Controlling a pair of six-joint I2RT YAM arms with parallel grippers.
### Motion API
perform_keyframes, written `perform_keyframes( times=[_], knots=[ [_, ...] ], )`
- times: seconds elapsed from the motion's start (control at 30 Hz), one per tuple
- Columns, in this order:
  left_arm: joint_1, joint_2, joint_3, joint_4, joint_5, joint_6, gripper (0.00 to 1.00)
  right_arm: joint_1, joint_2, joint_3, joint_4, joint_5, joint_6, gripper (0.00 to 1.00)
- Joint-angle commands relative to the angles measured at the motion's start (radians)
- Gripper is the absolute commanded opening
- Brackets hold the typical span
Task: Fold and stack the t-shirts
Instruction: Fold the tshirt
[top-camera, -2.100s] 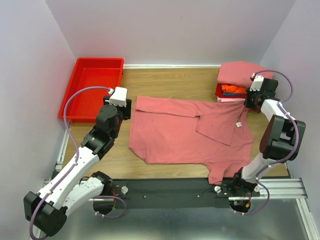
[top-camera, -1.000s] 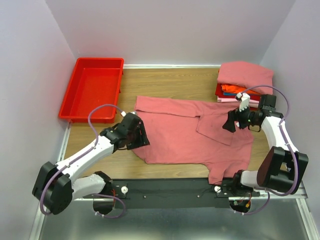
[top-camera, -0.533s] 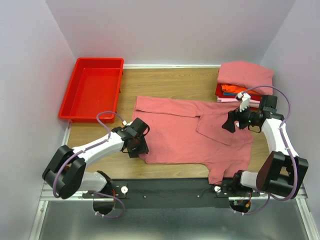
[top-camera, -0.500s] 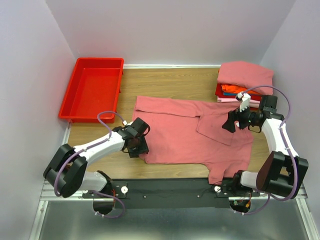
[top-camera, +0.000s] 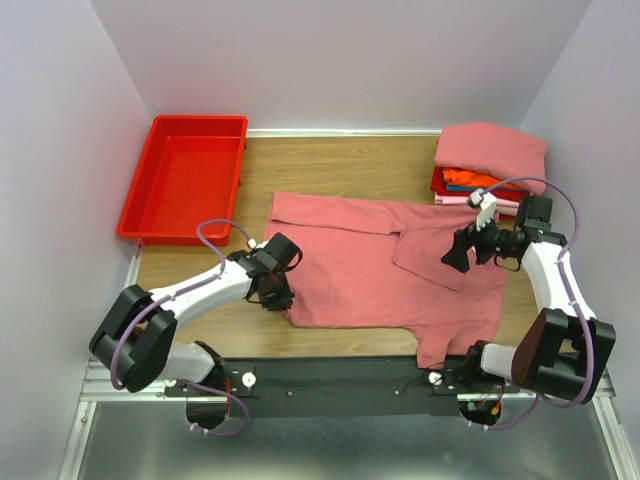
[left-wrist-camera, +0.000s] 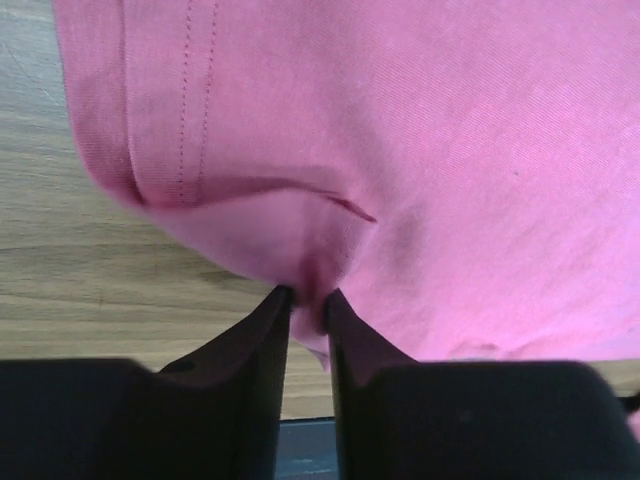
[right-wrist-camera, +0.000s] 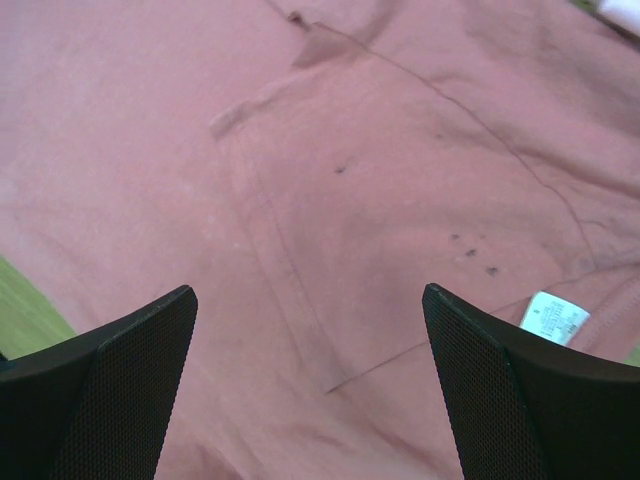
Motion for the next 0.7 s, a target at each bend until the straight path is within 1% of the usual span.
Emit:
perform_keyframes(
  times=[0.0,0.03,0.1,0.13,0.2,0.23,0.3,0.33,0.4,0.5,0.57,0.63,0.67],
  knots=[
    [-0.005,-0.038,0.005,-0.015,-0.03,0.006,0.22,0.025,-0.046,-0.036,-0.1,-0.075,-0.162,1.0],
    [-0.005,-0.043,0.003,-0.013,-0.028,0.009,0.21,0.04,-0.046,-0.037,-0.153,-0.078,-0.24,1.0],
    [-0.005,-0.049,0.011,-0.016,-0.025,0.018,0.21,0.06,-0.032,-0.026,-0.227,-0.078,-0.34,1.0],
    [-0.005,-0.055,0.012,-0.018,-0.022,0.024,0.2,0.088,-0.024,-0.019,-0.315,-0.073,-0.448,1.0],
    [-0.005,-0.06,0.023,-0.018,-0.022,0.033,0.18,0.114,0.005,0.009,-0.399,-0.05,-0.544,0.99],
    [-0.006,-0.066,0.025,-0.019,-0.022,0.035,0.18,0.141,0.04,0.02,-0.47,-0.041,-0.62,0.98],
    [-0.005,-0.074,0.029,-0.013,-0.019,0.05,0.15,0.166,0.071,0.041,-0.522,-0.014,-0.673,0.95],
    [-0.005,-0.08,0.031,-0.009,-0.016,0.056,0.12,0.189,0.088,0.044,-0.569,-0.003,-0.729,0.93],
    [-0.005,-0.086,0.034,-0.001,0.001,0.076,0.08,0.206,0.105,0.044,-0.604,0.031,-0.788,0.92],
    [-0.003,-0.098,0.035,0.024,0.016,0.098,0.03,0.234,0.103,0.041,-0.682,0.089,-0.958,0.89],
    [0.0,-0.103,0.038,0.043,0.03,0.116,0.01,0.254,0.105,0.043,-0.726,0.126,-1.039,0.87],
    [0.003,-0.103,0.045,0.059,0.033,0.136,0.0,0.28,0.1,0.034,-0.738,0.149,-1.081,0.83],
    [0.005,-0.101,0.055,0.062,0.032,0.145,0.0,0.289,0.092,0.012,-0.738,0.195,-1.101,0.83]
  ],
)
